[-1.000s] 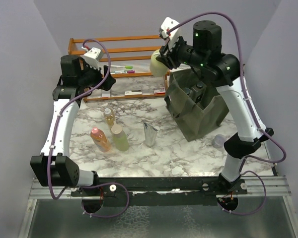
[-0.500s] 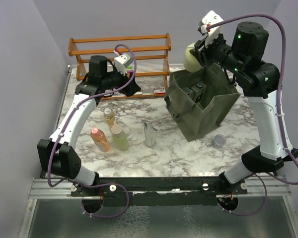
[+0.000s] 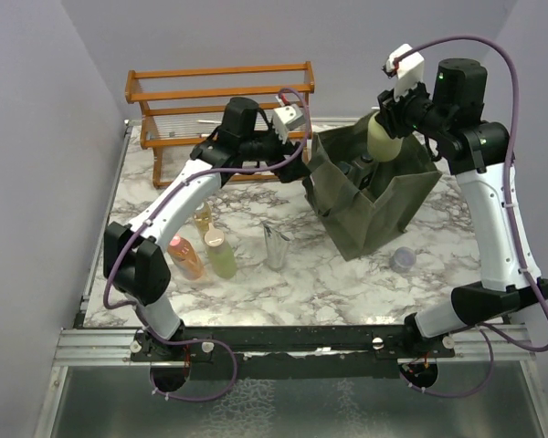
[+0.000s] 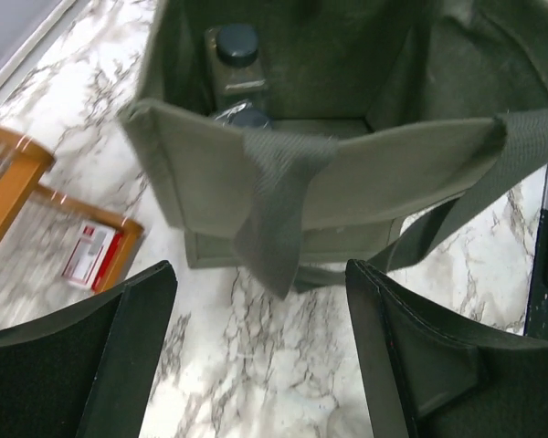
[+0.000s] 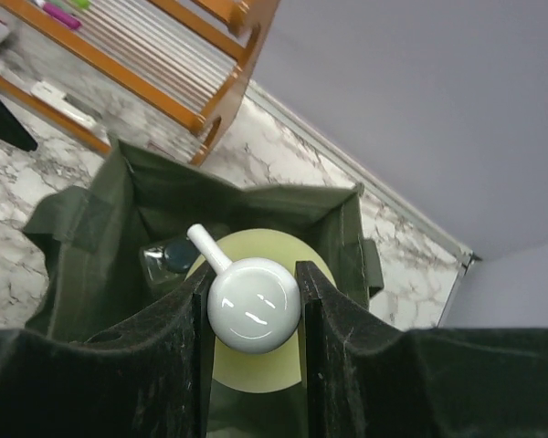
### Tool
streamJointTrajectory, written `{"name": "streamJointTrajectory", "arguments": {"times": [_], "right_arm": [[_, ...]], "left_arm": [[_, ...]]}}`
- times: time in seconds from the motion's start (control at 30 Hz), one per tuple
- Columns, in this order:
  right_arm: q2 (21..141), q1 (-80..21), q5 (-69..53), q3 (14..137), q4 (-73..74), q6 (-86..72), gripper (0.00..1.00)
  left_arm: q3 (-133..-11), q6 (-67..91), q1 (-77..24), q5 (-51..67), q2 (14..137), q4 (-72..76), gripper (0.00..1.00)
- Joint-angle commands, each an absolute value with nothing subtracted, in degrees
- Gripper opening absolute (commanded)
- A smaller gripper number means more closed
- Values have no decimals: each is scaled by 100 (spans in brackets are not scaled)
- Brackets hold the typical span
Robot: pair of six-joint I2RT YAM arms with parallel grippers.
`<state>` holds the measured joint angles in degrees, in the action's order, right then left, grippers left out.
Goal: Place the personal care products into the canvas bag
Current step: Place the care product in the canvas bag.
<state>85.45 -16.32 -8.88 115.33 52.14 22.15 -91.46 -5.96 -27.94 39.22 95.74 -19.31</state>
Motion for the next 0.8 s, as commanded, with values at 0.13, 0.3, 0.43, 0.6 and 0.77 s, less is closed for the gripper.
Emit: {"name": "streamJointTrajectory", "arguments": {"times": [0.13,0.3,0.43,0.6,0.77], "right_arm": [[7983,-818,-1723,10768,4062,1998,1],[8040,-630,-1985,10348,3920,1964,1],[8163,-557,-2135,10152,3868,1999,1],[8289,-494,-2270,9962,3835,2093,1],[8383,-476,-2467,9716,3784,2167,1]], "left_arm": [[-9642,-833,-3207,3989,10186,-1723,75],[-9534,-867,-3341,3917,10212,-1719,65],[-9544,-910,-3374,3711,10199,-1766,54],[-9553,-933,-3405,3470,10193,-1758,39],[-9554,-1023,-3435,3424,10179,-1801,20]]}}
